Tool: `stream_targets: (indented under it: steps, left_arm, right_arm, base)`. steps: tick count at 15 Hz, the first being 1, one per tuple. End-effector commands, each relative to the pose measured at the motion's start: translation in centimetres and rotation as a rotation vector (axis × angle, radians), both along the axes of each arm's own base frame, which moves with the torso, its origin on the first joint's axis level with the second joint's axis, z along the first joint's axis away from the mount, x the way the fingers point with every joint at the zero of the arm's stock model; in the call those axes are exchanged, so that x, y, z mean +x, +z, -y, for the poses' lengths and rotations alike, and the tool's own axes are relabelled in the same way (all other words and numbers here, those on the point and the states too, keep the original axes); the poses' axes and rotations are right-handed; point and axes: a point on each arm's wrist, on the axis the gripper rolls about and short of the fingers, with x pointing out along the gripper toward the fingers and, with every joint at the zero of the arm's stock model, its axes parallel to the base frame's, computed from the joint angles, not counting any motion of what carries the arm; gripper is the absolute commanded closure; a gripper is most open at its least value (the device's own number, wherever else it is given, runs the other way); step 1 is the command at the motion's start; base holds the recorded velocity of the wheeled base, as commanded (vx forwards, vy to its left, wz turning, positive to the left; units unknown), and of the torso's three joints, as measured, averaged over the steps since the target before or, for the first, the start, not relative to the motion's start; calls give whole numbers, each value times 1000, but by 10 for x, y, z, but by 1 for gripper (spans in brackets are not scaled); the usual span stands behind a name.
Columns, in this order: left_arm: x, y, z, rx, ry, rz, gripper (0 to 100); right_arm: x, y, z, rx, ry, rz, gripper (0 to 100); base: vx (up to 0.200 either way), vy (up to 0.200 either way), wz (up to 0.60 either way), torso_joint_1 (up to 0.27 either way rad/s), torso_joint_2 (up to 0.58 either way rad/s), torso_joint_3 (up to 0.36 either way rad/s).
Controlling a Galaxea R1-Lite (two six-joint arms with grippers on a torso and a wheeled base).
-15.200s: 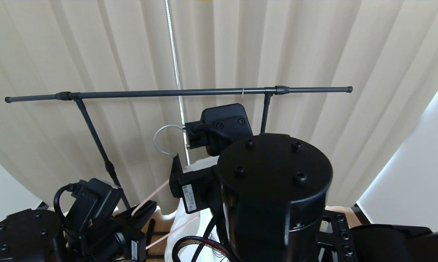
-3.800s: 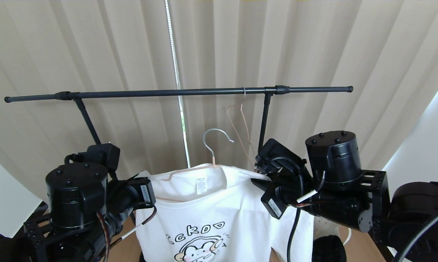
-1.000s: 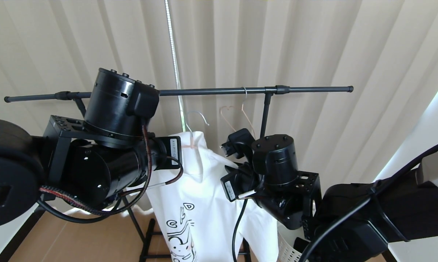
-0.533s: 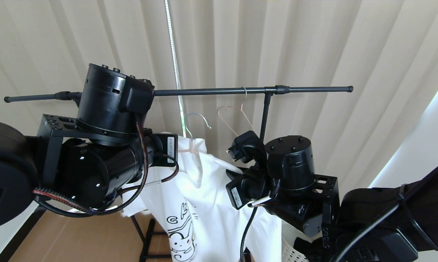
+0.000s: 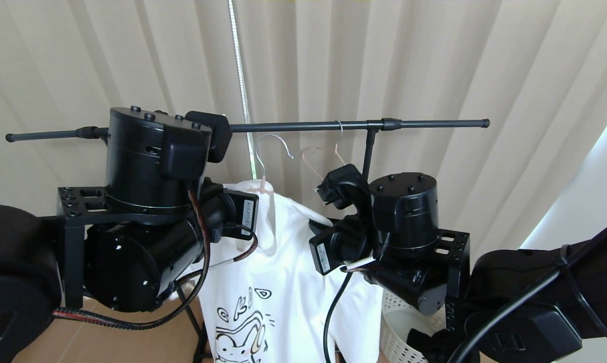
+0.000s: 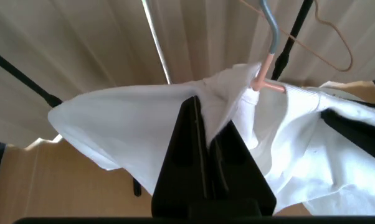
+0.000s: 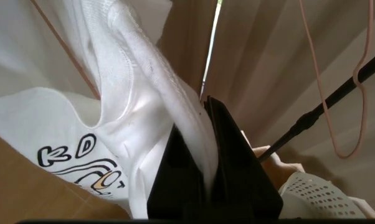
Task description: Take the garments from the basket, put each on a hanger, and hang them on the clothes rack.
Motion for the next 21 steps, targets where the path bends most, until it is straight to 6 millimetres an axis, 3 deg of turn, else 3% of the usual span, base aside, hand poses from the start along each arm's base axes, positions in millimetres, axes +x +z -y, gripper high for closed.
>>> stream_targets:
  steps: [1, 9, 19, 20, 21]
  left_arm:
    - [-3, -5, -1, 16, -10, 3, 100]
    - [-7, -20, -5, 43, -12, -33, 100]
    - [2, -24, 2, 7, -5, -6, 100]
    - [1, -25, 1, 9, -4, -10, 0]
    - [1, -24, 1, 5, -5, -4, 0]
  right_arm:
    - [2, 2, -2, 7, -3, 5, 100]
    - [3, 10, 0, 64, -19, 2, 100]
    - [-6, 15, 6, 128, 9, 62, 100]
    - [-7, 16, 7, 132, 9, 64, 100]
    - [-6, 15, 7, 131, 9, 63, 100]
  base:
    - [0, 0, 0, 0, 0, 0]
    - [0, 0, 0, 0, 0, 0]
    - [0, 0, 0, 0, 0, 0]
    - [0, 0, 0, 0, 0, 0]
    - [0, 0, 0, 0, 0, 0]
